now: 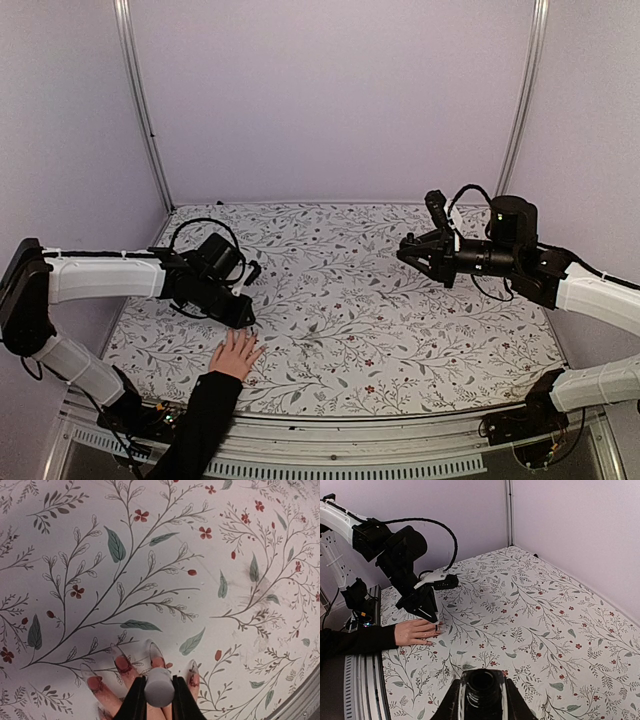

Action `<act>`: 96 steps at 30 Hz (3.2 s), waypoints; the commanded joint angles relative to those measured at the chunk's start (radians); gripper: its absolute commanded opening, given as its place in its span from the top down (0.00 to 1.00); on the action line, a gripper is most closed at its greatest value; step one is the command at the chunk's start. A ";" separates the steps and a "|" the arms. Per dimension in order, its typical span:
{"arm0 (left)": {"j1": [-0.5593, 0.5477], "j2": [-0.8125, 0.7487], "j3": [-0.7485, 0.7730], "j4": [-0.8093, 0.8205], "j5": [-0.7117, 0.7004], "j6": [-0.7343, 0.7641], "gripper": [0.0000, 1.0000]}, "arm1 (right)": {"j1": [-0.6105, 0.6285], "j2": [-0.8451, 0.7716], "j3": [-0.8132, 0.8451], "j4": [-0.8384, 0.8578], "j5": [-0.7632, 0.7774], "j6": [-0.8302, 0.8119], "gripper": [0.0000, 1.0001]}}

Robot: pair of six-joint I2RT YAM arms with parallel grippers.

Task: Paint the nails
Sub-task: Paint the nail polish on the nail.

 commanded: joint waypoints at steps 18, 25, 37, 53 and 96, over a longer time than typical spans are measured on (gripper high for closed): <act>0.017 0.020 0.017 0.031 0.005 0.007 1.00 | -0.003 0.003 0.021 0.021 0.010 -0.007 1.00; 0.019 0.031 0.022 0.031 0.009 0.013 1.00 | -0.004 0.002 0.021 0.021 0.012 -0.008 1.00; 0.022 0.040 0.028 0.035 0.010 0.017 1.00 | -0.004 0.002 0.021 0.020 0.013 -0.007 1.00; 0.024 0.057 0.037 0.037 0.013 0.023 1.00 | -0.004 0.004 0.022 0.020 0.019 -0.008 1.00; 0.024 0.037 0.015 0.029 0.027 0.017 1.00 | -0.003 0.000 0.020 0.015 0.017 -0.008 1.00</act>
